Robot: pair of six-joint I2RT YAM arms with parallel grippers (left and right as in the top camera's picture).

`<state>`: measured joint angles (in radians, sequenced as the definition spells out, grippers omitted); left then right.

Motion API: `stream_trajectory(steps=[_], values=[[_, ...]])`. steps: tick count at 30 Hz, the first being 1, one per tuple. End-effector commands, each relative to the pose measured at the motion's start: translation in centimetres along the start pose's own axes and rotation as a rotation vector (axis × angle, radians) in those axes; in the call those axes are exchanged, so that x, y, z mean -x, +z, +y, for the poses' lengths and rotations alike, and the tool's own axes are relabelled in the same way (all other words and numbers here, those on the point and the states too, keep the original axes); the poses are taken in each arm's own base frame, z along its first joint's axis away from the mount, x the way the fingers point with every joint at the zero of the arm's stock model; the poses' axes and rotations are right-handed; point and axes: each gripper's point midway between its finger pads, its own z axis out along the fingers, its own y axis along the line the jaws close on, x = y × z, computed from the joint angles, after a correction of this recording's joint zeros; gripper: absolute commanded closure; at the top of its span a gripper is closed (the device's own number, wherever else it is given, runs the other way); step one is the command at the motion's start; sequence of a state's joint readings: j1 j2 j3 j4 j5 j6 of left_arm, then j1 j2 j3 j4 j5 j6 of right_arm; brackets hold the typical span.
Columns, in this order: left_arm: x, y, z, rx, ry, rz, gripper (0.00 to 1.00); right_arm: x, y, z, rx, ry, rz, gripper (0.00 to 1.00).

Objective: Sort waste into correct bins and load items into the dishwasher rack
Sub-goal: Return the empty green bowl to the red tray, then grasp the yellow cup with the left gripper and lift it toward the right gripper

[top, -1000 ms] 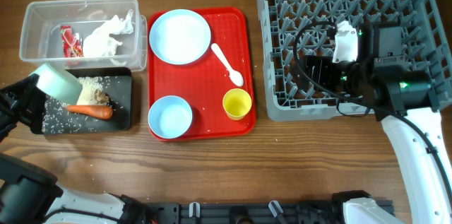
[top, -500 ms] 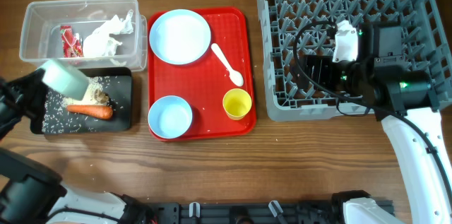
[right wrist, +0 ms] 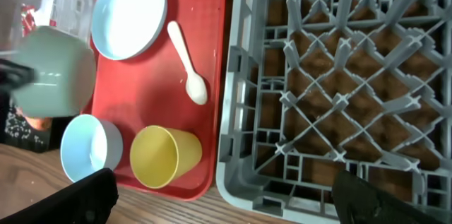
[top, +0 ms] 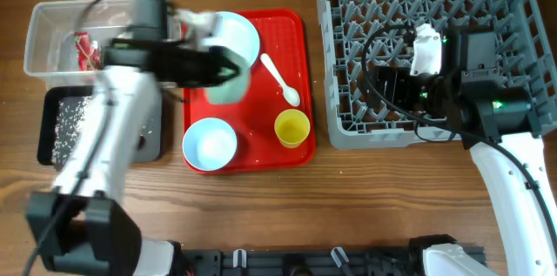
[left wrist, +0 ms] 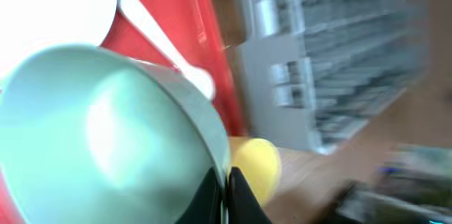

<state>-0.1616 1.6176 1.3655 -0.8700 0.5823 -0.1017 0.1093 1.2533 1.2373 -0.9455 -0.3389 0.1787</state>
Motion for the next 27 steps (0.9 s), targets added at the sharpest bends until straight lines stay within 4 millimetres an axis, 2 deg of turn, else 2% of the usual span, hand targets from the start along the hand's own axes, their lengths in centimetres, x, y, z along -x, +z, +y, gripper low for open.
stream_trajectory(steps=[1,3,5,8,12,14,17,20,23,25,27], values=[[0.6,2.3,3.1,0.558,0.043,-0.100,0.96,0.6,-0.2,0.0,-0.005,0.006,-0.011,0.00],[-0.9,5.6,2.6,0.643,0.134,-0.046,0.96,0.6,-0.2,0.0,-0.005,0.006,-0.011,0.00],[-2.2,8.0,3.3,0.700,0.174,0.015,0.96,0.5,-0.2,0.0,-0.005,0.005,-0.011,0.00],[-3.8,10.3,4.6,0.739,0.186,0.093,0.96,0.5,-0.2,0.0,-0.006,0.004,-0.008,0.00],[-4.0,10.0,6.5,0.808,0.126,0.094,0.96,0.1,-0.2,-0.1,-0.010,0.009,0.009,0.00],[-4.2,9.8,6.7,0.815,0.122,0.107,0.85,0.1,-0.2,-0.2,-0.012,0.010,0.008,0.01],[-3.9,9.5,6.3,0.806,0.120,0.096,0.72,0.2,-0.2,-0.2,-0.012,0.008,0.003,0.00],[-3.0,8.9,5.0,0.741,0.088,0.092,0.66,0.2,-0.2,-0.2,-0.011,0.009,0.005,0.00],[-2.0,7.9,2.1,0.545,0.017,0.114,0.65,0.1,-0.2,-0.2,-0.012,0.009,0.005,0.00],[-2.2,7.4,-0.1,0.380,-0.001,0.157,0.62,0.1,-0.2,-0.2,-0.012,0.009,0.006,0.00],[-3.4,7.1,-2.7,0.183,-0.022,0.236,0.60,0.2,-0.2,-0.2,-0.012,0.009,0.005,0.00]])
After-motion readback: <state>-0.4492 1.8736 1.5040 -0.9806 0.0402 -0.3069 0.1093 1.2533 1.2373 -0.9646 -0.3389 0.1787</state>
